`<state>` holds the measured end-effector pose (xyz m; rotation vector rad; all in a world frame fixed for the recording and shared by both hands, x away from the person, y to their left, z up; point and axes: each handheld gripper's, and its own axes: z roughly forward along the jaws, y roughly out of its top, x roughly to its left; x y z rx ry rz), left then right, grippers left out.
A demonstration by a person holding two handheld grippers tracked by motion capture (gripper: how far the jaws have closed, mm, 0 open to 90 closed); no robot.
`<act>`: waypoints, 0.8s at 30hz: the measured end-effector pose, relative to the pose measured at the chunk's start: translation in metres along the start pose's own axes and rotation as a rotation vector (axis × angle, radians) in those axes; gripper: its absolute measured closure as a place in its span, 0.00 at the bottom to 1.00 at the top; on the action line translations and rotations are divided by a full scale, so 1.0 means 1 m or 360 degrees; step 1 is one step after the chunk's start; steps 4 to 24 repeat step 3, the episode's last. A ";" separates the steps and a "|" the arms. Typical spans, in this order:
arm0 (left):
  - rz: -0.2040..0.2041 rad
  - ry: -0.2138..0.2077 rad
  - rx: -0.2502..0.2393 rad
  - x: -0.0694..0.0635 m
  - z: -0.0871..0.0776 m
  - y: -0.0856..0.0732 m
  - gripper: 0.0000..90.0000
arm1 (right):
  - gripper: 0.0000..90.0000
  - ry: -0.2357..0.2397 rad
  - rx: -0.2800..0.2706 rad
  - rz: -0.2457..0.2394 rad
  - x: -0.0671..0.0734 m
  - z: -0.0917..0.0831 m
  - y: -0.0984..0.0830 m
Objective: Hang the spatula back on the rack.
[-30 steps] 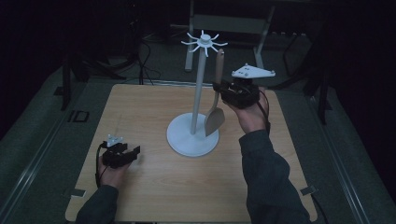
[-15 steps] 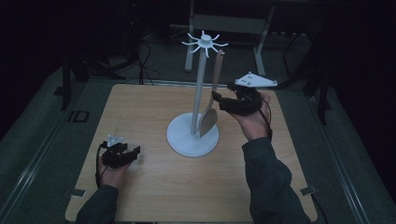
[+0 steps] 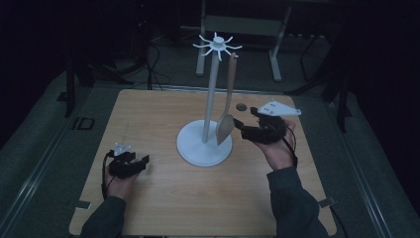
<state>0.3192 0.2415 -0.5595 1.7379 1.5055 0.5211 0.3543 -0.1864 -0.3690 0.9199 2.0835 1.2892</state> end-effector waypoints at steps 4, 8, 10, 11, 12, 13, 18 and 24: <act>0.0006 0.0000 0.0006 0.000 0.000 0.000 0.44 | 0.32 -0.0066 0.0082 0.0023 -0.007 -0.002 -0.021; 0.0006 0.0000 0.0006 0.000 0.000 0.000 0.44 | 0.32 -0.0066 0.0082 0.0023 -0.007 -0.002 -0.021; 0.0006 0.0000 0.0006 0.000 0.000 0.000 0.44 | 0.32 -0.0066 0.0082 0.0023 -0.007 -0.002 -0.021; 0.0006 0.0000 0.0006 0.000 0.000 0.000 0.44 | 0.32 -0.0066 0.0082 0.0023 -0.007 -0.002 -0.021; 0.0006 0.0000 0.0006 0.000 0.000 0.000 0.44 | 0.32 -0.0066 0.0082 0.0023 -0.007 -0.002 -0.021; 0.0006 0.0000 0.0006 0.000 0.000 0.000 0.44 | 0.32 -0.0066 0.0082 0.0023 -0.007 -0.002 -0.021; 0.0006 0.0000 0.0006 0.000 0.000 0.000 0.44 | 0.32 -0.0066 0.0082 0.0023 -0.007 -0.002 -0.021; 0.0006 0.0000 0.0006 0.000 0.000 0.000 0.44 | 0.32 -0.0066 0.0082 0.0023 -0.007 -0.002 -0.021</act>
